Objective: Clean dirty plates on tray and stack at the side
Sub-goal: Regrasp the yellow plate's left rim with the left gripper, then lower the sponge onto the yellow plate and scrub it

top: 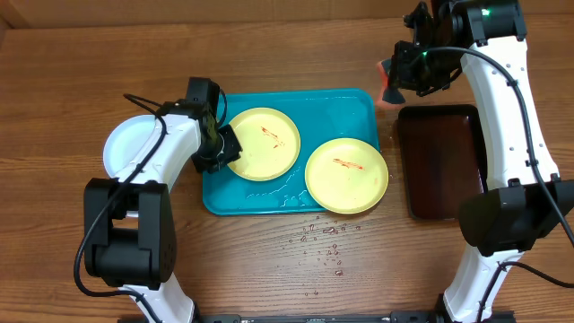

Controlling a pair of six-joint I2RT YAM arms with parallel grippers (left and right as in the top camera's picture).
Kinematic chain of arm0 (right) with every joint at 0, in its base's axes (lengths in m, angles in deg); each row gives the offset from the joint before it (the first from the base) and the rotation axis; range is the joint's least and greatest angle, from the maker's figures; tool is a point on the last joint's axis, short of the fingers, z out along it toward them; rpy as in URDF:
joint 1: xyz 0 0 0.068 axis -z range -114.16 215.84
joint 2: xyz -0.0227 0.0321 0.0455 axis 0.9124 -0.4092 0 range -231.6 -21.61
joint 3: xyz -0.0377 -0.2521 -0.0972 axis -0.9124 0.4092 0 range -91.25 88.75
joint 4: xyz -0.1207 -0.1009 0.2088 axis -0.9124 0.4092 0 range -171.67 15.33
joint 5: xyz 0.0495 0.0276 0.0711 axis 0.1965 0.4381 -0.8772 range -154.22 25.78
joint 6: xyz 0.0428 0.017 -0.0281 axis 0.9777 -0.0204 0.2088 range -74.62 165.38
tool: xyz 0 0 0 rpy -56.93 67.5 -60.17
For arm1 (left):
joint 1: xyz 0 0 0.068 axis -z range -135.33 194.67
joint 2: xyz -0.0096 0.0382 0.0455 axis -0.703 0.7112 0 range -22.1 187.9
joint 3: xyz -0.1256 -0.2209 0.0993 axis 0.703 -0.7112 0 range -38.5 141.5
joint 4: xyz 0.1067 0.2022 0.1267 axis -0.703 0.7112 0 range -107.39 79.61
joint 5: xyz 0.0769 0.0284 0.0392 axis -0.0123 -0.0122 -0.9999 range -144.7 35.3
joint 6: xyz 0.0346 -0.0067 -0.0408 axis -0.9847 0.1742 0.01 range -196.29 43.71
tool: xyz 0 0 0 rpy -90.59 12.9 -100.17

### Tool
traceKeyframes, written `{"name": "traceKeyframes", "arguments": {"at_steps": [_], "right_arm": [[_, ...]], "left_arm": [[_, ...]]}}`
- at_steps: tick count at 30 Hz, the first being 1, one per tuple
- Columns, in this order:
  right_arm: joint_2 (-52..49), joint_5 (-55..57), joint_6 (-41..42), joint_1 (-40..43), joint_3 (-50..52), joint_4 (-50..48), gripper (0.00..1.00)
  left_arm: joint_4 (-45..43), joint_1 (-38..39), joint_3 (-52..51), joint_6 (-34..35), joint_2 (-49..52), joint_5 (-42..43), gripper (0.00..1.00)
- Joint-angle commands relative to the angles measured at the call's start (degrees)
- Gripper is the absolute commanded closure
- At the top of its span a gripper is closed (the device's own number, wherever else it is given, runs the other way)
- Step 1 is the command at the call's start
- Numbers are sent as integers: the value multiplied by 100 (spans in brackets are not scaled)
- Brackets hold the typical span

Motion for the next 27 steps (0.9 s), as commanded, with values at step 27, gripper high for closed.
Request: {"name": "traceKeyframes", "arguments": {"at_steps": [27], "right_arm": [[-1257,442,-22,-2247,-68,-1062,96]], "left_arm": [[-680,-79,-459,-286,15,-494,96]]}}
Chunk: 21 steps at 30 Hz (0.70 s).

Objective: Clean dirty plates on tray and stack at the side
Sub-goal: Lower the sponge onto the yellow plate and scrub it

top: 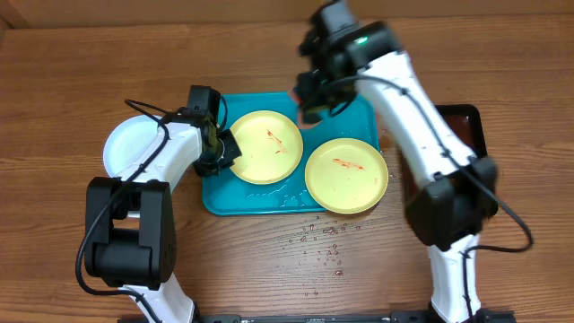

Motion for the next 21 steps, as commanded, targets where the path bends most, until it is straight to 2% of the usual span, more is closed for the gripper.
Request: {"name": "traceKeyframes", "arguments": {"at_steps": [1,14,21], "right_arm": [[-428,186,-24,-227,-68,-111,96],[-1414,186,-26,-409,-68,-525,96],[-1886,107,-26,-496,-68,-474,96]], "left_arm": [[-9,-61,-50,-310,15,-247,96],[22,-61,-50,-1084,15,125,96],[26,-61,-50,-1141,15,168,96]]}}
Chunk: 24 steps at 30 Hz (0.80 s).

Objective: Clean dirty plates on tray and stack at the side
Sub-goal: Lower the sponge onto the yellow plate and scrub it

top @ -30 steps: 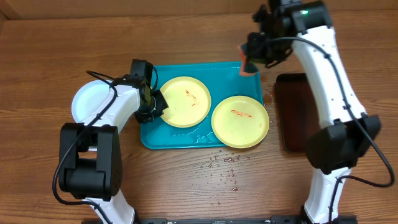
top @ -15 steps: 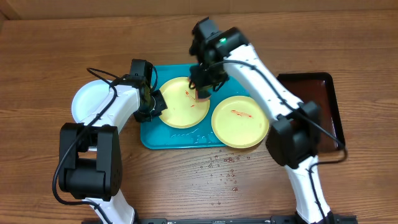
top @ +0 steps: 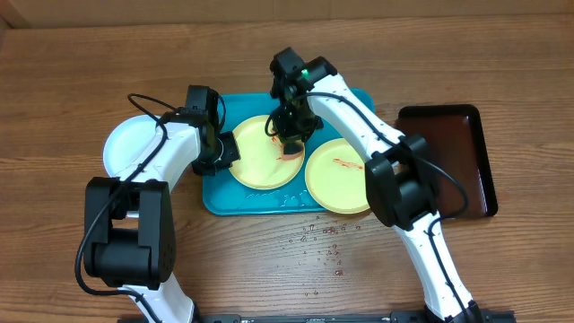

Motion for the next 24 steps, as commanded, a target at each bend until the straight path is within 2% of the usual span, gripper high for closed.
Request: {"name": "traceKeyframes", "arguments": {"at_steps": [1,14,18,24], "right_arm": [[-240,-101,-28,-96,-70,42,96],[-260,-1071,-129,-612,-70,-83,96],[-260,-1021,-326,-577,-76,240,96],[-251,-85,-295,-125,-83,743,96]], "left_arm": [[17,-26,-50,-216,15,37,96],[-46,-28,-50,-216,15,179,96],[-44,-28,-50,-216,15,179,96],[-44,-28,-50,-216,15,179,96]]}}
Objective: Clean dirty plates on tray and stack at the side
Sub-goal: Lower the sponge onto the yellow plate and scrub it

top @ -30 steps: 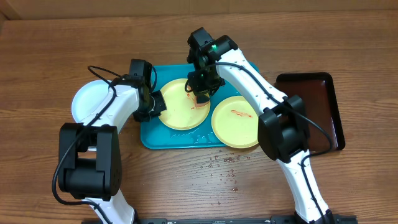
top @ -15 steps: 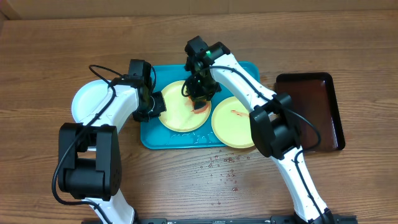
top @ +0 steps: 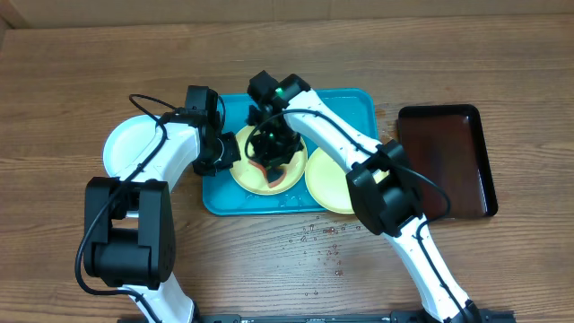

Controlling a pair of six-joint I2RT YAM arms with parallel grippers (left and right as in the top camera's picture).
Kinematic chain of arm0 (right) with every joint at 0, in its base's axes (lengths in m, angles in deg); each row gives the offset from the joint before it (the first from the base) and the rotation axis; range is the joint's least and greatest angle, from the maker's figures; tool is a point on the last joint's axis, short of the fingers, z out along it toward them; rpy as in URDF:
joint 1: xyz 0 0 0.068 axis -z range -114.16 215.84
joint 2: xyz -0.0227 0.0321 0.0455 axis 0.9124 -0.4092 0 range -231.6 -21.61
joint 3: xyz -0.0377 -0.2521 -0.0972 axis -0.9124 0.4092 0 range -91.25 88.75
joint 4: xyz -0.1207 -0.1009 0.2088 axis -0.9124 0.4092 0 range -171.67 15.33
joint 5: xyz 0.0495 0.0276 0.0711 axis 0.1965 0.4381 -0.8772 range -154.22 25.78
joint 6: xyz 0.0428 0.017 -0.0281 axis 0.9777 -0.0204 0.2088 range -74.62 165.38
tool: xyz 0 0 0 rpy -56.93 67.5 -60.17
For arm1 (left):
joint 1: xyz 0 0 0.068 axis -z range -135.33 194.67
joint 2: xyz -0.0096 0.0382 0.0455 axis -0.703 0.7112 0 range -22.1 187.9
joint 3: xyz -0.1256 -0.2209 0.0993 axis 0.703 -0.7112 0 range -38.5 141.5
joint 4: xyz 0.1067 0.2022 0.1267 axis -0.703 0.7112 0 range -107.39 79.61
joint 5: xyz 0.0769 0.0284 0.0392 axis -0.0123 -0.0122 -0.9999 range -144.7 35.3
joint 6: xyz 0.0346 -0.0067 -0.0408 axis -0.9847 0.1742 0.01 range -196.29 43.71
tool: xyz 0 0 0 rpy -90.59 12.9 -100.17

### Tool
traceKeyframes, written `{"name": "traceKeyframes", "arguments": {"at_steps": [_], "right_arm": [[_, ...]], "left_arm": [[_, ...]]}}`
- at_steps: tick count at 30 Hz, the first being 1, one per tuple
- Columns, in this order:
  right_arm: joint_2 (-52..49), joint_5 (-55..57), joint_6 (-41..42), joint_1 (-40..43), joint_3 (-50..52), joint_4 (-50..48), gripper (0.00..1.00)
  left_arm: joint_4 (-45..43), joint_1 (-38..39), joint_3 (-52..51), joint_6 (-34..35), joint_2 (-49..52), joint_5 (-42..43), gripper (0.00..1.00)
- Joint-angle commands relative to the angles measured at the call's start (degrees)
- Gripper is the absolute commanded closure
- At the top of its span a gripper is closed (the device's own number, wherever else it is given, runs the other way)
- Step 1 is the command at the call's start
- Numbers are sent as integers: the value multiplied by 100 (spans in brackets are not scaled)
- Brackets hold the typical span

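Observation:
Two yellow plates lie on the teal tray [top: 359, 108]. My left gripper [top: 228, 152] is at the left rim of the left yellow plate [top: 245, 177], shut on it. My right gripper [top: 271, 158] is down on that same plate, shut on an orange sponge [top: 276, 172] that presses against the plate's middle and hides its red smear. The right yellow plate [top: 324, 187] is partly hidden under my right arm. A white plate [top: 128, 144] sits on the table left of the tray.
A dark brown tray [top: 444, 161] stands at the right. Water droplets [top: 323, 240] are scattered on the wood in front of the teal tray. My right arm stretches across the teal tray's right half.
My right gripper with the sponge has moved from the left yellow plate's upper right part toward its middle and front. The left gripper still holds the rim.
My right gripper first held the orange sponge beyond the dark tray's far left corner while the left gripper held the left plate's rim. Then it was over the teal tray's far edge, then on the left plate's smear, and now at that plate's middle.

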Motion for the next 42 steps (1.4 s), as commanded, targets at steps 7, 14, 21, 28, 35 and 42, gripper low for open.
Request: {"name": "traceKeyframes", "arguments": {"at_steps": [7,14,21,28,35,42], "right_arm": [[-118,846,85,885,-63,-35,96],[-120,297,85,748,-59,-868,96],[-232,-310,212,66,-50,-1517,96],[-313,-660,195,-341,-52,-1016,96],[-310,-26,42,-55,-63,-155,96],[-310,1810,872,490,-63,-55,96]], "left_arm": [[-39,-4,-39,-87,17,-4,96],[-39,-4,-39,-85,17,-4,96],[-39,-4,-39,-83,17,-2,96],[-39,-4,-39,-83,17,-2,96],[-42,-4,-39,-83,17,-4,96],[-44,-4,-39,-83,17,-4,96]]}}
